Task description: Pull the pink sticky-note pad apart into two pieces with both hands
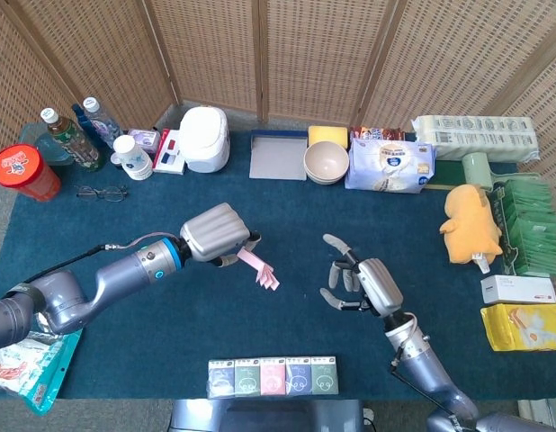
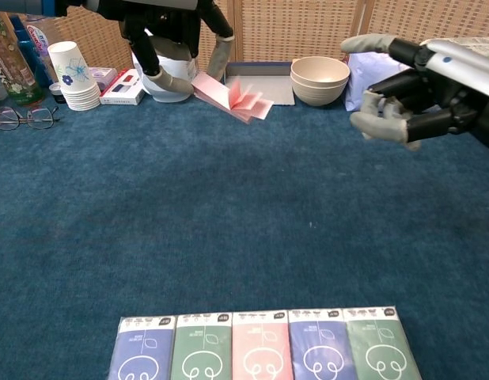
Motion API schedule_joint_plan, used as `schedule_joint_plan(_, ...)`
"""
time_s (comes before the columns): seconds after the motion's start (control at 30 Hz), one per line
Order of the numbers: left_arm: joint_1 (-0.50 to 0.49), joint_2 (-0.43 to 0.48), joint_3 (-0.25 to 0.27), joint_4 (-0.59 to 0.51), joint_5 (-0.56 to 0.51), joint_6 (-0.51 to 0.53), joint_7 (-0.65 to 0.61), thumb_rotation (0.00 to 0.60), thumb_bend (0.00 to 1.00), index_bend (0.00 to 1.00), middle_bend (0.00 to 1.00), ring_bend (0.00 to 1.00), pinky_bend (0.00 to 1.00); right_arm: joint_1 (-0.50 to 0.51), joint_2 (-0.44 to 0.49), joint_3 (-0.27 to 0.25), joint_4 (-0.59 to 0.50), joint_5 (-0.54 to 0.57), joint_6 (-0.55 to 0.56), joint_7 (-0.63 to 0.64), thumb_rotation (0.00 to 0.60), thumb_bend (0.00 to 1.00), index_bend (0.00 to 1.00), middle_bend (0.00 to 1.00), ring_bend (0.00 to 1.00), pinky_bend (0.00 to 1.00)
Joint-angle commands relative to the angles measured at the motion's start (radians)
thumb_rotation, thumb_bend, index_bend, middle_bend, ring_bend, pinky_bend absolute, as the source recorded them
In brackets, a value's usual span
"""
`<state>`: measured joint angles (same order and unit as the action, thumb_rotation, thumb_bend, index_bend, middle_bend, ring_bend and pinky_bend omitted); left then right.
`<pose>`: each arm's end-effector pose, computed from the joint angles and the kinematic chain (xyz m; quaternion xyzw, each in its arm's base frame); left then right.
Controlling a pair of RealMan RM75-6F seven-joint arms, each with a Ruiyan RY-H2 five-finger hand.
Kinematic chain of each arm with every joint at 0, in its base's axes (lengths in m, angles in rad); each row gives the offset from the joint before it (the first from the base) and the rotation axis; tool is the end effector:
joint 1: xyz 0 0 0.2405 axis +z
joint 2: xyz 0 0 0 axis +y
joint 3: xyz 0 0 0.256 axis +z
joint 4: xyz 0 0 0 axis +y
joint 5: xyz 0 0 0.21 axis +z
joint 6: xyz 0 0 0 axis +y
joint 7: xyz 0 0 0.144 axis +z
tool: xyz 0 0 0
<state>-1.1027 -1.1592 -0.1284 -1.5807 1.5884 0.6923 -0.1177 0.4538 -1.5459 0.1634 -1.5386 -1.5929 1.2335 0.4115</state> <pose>-0.0412 0.3745 0.0602 -0.8863 -0.1749 -0.3517 0.2454 -0.1628 -0.2752 0.0150 0.5705 -0.5113 0.5968 0.2386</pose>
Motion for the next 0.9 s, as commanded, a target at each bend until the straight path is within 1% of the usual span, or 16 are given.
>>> schedule_joint_plan(0.03, -0.006, -0.004, -0.003, -0.001, -0.010, -0.006, 0.000, 0.600, 0.35, 0.69, 0.93, 0.99, 0.95, 0.018, -0.016, 0.002, 0.014, 0.004, -0.012, 0.017, 0.489, 0.35, 0.12, 0.69, 0.77, 0.76)
schedule_joint_plan(0.13, -0.009, -0.006, -0.005, -0.004, -0.023, -0.010, -0.006, 0.600, 0.35, 0.69, 0.93, 0.99, 0.95, 0.028, -0.030, 0.002, 0.022, 0.010, -0.015, 0.033, 0.508, 0.34, 0.15, 0.71, 0.79, 0.76)
schedule_joint_plan(0.27, -0.015, -0.005, -0.005, -0.006, -0.039, -0.022, -0.008, 0.600, 0.35, 0.69, 0.93, 0.99, 0.95, 0.033, -0.052, -0.003, 0.035, 0.011, 0.000, 0.047, 0.553, 0.34, 0.19, 0.73, 0.80, 0.76)
schedule_joint_plan(0.43, -0.015, -0.008, -0.006, -0.001, -0.063, -0.029, -0.017, 0.600, 0.35, 0.69, 0.93, 0.99, 0.95, 0.031, -0.077, -0.012, 0.045, 0.015, 0.021, 0.068, 0.576, 0.33, 0.21, 0.74, 0.81, 0.76)
schedule_joint_plan(0.9, -0.012, -0.033, -0.003, 0.035, -0.107, -0.041, -0.045, 0.600, 0.35, 0.69, 0.93, 0.99, 0.95, 0.056, -0.134, -0.014, 0.083, 0.014, 0.034, 0.074, 0.579, 0.32, 0.22, 0.75, 0.82, 0.76)
